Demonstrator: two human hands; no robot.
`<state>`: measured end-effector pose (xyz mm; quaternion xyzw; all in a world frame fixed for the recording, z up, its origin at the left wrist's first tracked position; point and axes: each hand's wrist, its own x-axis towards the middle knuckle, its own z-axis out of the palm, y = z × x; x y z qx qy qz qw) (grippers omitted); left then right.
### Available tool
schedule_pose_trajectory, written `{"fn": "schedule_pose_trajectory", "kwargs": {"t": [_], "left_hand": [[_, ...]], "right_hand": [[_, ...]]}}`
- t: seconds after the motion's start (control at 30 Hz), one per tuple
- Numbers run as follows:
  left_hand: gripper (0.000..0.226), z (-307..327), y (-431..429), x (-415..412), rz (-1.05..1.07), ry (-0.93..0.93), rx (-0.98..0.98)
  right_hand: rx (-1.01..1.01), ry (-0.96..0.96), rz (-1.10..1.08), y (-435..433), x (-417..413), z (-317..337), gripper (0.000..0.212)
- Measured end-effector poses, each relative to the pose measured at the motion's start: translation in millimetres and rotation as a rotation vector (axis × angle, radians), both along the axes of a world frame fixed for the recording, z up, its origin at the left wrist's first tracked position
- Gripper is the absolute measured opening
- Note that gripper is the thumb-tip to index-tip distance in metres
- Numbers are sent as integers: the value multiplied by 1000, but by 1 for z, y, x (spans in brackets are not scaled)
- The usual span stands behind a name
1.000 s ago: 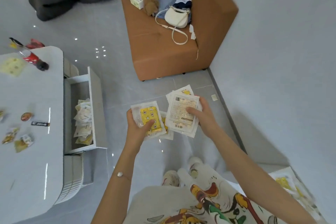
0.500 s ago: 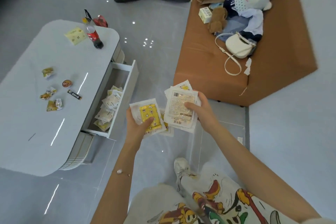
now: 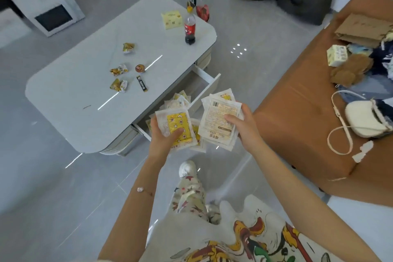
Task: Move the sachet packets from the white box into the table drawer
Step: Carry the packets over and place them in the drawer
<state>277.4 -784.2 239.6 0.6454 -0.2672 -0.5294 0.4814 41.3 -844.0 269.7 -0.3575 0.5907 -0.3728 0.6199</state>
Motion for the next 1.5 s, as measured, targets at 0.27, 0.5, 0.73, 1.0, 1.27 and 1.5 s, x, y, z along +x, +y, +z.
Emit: {"fn": "schedule_pose_trajectory", "kwargs": {"t": [0.27, 0.5, 0.73, 1.0, 1.27, 1.5], "left_hand": [[66, -30, -74, 65, 120, 34, 83], [66, -96, -107, 102, 399, 103, 197], [47, -264, -133, 117, 821, 353, 368], [51, -461, -178, 129, 933, 317, 508], [68, -525, -196, 127, 1013, 289, 544], [70, -489, -195, 120, 767, 30, 591]], "right_hand": [[104, -15, 36, -102, 62, -35, 40], [221, 22, 65, -177, 106, -96, 35], [369, 46, 31, -248, 166, -269, 42], [503, 66, 29, -300, 221, -482, 49], [562, 76, 42, -306, 247, -557, 56], [346, 393, 222, -302, 248, -525, 53]]}}
